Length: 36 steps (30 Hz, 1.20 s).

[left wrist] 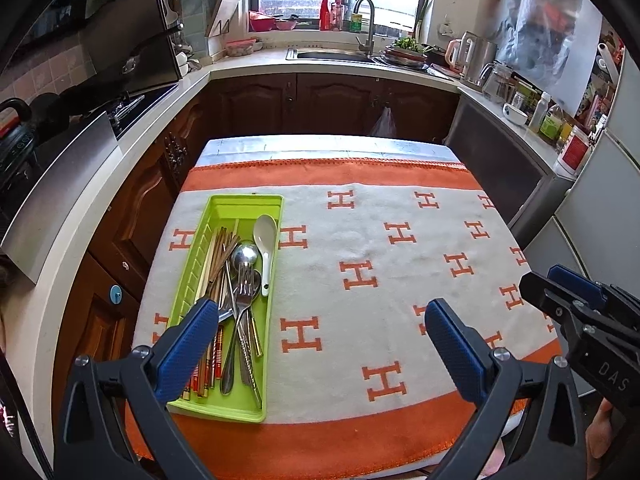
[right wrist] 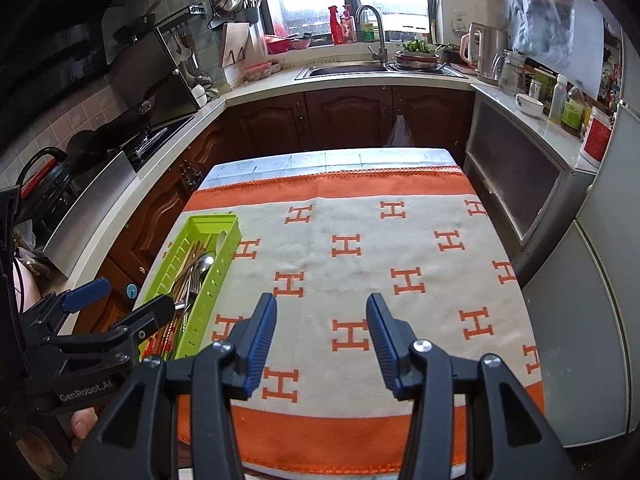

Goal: Organize utensils

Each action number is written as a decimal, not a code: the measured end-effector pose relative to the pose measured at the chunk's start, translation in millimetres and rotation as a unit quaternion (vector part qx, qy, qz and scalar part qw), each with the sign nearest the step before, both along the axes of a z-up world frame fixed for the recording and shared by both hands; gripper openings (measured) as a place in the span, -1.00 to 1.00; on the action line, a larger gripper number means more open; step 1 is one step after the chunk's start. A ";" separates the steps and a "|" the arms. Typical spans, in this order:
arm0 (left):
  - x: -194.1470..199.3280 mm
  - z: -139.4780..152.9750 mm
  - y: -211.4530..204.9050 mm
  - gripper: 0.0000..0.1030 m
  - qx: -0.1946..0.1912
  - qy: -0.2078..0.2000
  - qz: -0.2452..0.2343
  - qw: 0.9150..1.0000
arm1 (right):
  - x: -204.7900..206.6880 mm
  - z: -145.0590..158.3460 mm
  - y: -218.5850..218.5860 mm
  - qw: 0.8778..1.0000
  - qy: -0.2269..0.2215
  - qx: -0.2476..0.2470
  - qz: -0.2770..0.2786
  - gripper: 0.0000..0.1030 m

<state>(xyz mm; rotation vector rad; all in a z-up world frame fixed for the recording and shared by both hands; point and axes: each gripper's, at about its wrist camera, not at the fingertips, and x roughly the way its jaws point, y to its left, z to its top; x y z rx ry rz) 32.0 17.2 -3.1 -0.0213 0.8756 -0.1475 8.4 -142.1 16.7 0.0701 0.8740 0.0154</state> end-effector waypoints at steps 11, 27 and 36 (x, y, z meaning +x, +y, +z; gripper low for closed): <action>3.6 -5.1 -10.7 0.98 0.017 0.003 0.014 1.000 | 8.2 -17.7 5.7 1.000 0.021 0.007 0.014 -0.09; 12.0 -13.5 -11.8 0.98 0.019 0.020 0.023 0.999 | 16.0 -25.2 3.6 0.999 0.029 0.014 0.021 -0.09; 14.1 -17.4 -10.1 0.98 0.021 0.024 0.024 0.999 | 15.4 -28.4 3.1 0.999 0.030 0.016 0.018 -0.09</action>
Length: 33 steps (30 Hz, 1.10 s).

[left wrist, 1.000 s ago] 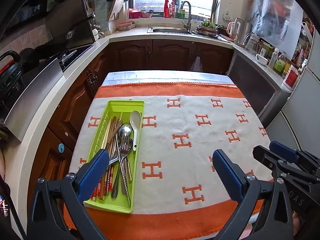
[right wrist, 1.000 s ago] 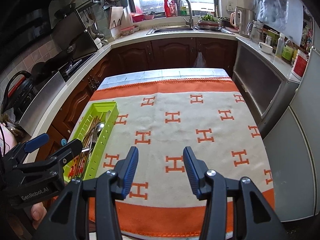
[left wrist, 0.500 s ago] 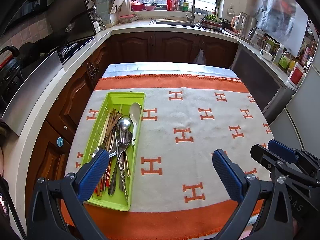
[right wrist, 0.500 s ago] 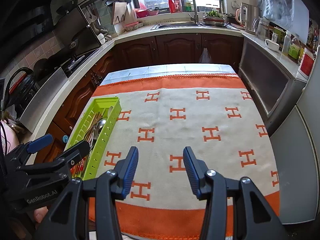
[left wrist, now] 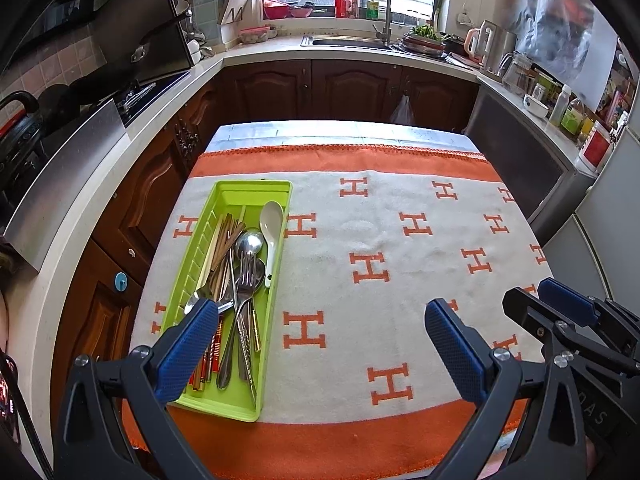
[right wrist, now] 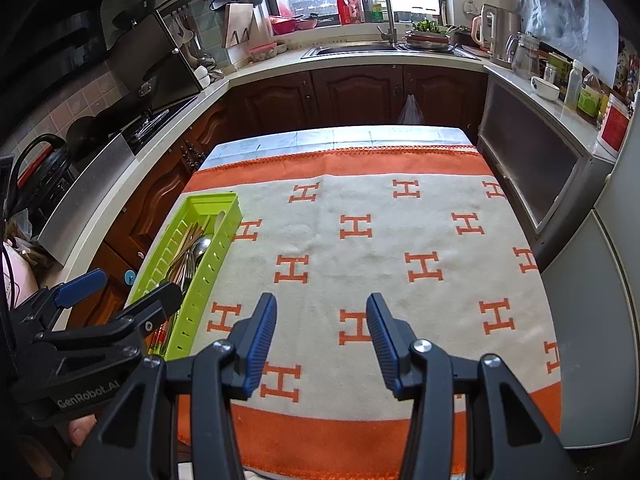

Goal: Organize utensils

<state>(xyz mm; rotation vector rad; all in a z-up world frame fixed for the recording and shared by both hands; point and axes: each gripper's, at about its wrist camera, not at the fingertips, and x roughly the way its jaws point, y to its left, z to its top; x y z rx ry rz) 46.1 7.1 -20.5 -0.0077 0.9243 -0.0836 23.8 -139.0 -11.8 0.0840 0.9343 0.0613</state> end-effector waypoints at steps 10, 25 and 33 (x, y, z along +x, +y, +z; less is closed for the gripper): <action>-0.3 -3.0 -1.9 0.98 0.004 0.003 -0.002 1.000 | -1.4 -2.4 -2.2 1.000 0.004 0.003 -0.003 -0.09; -0.2 -3.4 -2.0 0.98 0.004 0.004 -0.002 1.000 | -1.6 -3.0 -2.9 1.000 0.003 0.002 -0.004 -0.09; -0.1 -2.8 -2.9 0.98 0.004 0.004 -0.002 1.000 | -1.3 -3.3 -3.1 1.000 0.004 0.002 -0.003 -0.09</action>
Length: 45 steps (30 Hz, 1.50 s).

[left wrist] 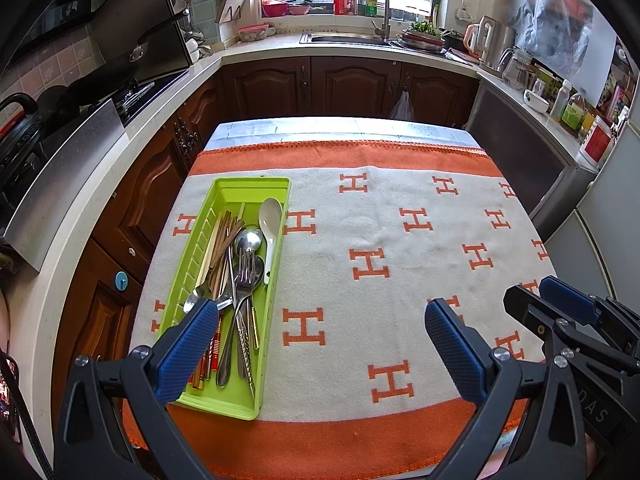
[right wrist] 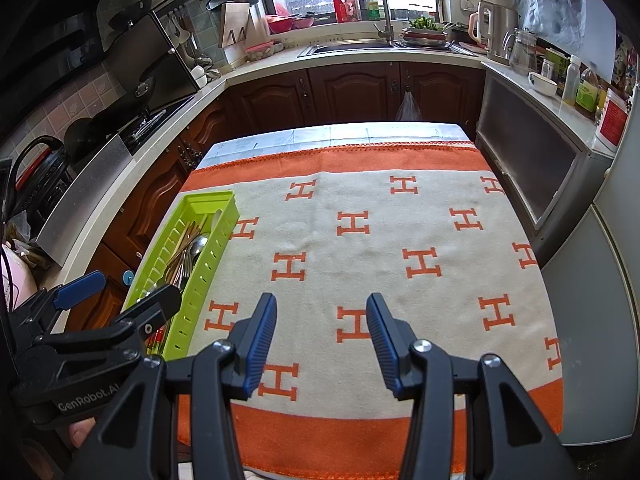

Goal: Organize utensils

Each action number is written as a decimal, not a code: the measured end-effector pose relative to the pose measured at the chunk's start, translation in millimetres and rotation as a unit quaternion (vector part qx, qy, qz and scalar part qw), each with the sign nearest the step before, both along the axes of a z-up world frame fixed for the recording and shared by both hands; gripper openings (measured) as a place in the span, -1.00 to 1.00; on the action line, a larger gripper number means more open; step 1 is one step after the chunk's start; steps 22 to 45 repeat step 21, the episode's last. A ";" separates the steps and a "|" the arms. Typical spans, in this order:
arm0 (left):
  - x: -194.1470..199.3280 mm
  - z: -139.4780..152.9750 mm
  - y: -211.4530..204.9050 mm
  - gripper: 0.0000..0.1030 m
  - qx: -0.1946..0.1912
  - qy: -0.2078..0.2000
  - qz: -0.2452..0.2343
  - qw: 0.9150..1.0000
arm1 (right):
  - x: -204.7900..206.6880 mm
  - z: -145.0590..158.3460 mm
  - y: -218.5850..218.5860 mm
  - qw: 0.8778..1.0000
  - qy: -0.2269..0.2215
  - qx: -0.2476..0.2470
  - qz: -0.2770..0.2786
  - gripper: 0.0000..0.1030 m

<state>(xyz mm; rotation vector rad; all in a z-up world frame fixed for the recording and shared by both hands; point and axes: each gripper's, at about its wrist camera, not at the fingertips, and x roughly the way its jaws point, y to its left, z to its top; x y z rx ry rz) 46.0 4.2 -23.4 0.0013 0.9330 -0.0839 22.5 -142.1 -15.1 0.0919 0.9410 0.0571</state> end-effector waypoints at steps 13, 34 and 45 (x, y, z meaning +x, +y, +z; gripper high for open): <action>0.6 -4.0 1.1 0.98 0.004 0.008 0.002 1.000 | 0.1 0.0 0.0 1.000 0.000 0.000 0.000 -0.09; 1.1 -5.6 0.6 0.98 0.003 0.012 -0.001 1.000 | -0.2 -1.3 -1.0 1.000 0.001 0.003 -0.001 -0.09; 1.1 -5.6 0.6 0.98 0.003 0.012 -0.001 1.000 | -0.2 -1.3 -1.0 1.000 0.001 0.003 -0.001 -0.09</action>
